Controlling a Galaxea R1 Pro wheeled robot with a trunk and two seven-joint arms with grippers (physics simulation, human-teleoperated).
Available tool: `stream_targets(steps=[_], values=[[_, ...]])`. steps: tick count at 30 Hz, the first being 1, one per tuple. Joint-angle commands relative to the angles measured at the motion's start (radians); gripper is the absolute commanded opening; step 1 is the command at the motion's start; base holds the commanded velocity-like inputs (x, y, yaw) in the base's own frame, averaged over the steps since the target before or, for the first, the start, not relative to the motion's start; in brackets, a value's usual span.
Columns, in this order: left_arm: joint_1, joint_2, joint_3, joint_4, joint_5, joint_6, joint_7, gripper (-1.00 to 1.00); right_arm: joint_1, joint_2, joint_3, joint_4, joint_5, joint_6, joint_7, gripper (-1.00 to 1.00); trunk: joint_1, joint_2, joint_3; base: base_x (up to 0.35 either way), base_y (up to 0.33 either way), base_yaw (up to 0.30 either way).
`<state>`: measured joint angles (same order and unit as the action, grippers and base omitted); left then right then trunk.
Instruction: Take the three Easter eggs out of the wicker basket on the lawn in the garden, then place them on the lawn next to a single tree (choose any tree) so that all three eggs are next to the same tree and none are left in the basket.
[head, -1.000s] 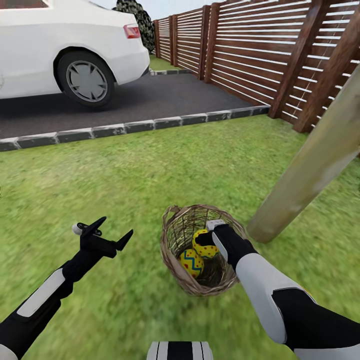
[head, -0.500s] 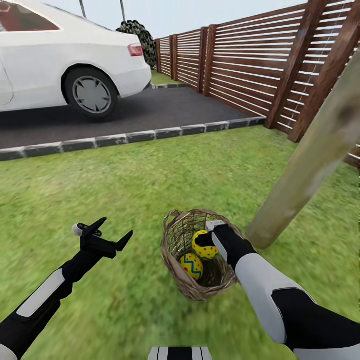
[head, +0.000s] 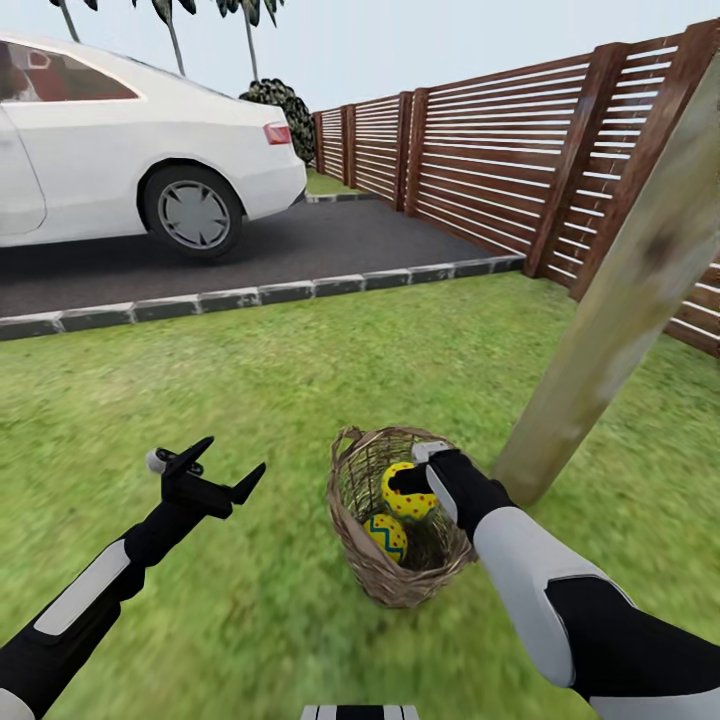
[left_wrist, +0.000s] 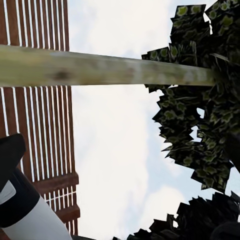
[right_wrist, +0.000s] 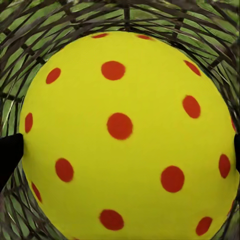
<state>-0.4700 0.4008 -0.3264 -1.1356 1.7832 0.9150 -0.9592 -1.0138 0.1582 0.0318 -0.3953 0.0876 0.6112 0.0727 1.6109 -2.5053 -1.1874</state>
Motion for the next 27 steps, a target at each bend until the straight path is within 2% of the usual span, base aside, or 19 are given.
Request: stream_targets(steps=[1,6,11,22,27], values=[[-0.001,0.001,-0.003,0.0,0.005,0.004,-0.003,1.0,0.0,-0.001,0.002,-0.002,0.009,0.005,0.004,-1.0,-0.001,0.0,0.003,0.0,0.0,0.0],[-0.001,0.001,-0.003,0.001,0.005,0.004,-0.002,1.0,0.0,0.001,0.002,-0.001,0.009,0.038,0.01,-1.0,-0.003,0.001,0.022,0.0,0.0,0.0],[-0.001,0.001,-0.003,0.002,0.005,0.004,-0.001,1.0,0.0,0.0,0.003,-0.002,0.009,0.044,0.063,-1.0,-0.005,0.002,0.042,0.0,0.0,0.0],[-0.001,0.0,-0.003,0.0,0.004,0.005,0.0,1.0,0.0,0.0,0.002,-0.006,0.008,0.048,0.068,-1.0,-0.01,0.005,0.084,-0.002,0.0,0.0],[-0.001,0.001,-0.003,0.0,0.004,0.005,0.0,1.0,0.0,0.004,0.003,-0.004,0.007,0.048,0.068,-1.0,-0.022,0.026,0.101,-0.261,0.0,0.0]])
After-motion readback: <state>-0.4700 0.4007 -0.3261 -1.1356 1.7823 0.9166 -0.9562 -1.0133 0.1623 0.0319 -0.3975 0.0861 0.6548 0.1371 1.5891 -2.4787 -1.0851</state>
